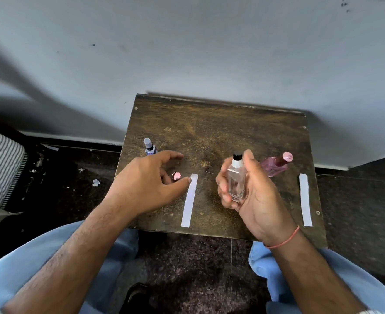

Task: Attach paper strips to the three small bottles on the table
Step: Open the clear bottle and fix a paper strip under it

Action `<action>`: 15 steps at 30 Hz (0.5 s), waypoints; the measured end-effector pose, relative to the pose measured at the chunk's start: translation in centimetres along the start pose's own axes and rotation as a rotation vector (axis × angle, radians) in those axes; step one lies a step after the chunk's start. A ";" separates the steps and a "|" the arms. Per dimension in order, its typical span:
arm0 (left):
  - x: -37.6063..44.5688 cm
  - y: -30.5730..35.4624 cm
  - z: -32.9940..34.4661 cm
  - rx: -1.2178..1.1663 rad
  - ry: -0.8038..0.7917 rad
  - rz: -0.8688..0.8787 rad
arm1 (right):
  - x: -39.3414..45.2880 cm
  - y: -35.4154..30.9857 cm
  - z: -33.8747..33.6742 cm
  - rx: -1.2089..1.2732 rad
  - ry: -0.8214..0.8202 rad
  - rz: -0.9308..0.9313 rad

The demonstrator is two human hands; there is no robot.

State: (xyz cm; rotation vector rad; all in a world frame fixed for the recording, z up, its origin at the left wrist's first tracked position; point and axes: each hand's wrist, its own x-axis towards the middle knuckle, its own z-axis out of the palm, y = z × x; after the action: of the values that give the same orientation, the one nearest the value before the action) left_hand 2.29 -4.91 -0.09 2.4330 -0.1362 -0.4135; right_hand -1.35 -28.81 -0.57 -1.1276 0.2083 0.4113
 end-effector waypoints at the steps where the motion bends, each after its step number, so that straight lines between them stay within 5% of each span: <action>1: 0.0 0.2 0.0 0.003 0.006 -0.004 | -0.1 -0.1 -0.1 0.029 -0.017 0.024; 15: 1.1 2.2 3.0 0.273 0.028 -0.076 | -1.6 -1.9 -0.7 0.431 -0.267 0.232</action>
State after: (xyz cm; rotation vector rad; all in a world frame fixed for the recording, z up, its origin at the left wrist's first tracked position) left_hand 2.40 -8.63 -1.14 2.7189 -0.0926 -0.4170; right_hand -1.91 -30.50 1.30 -0.6186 0.1819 0.6822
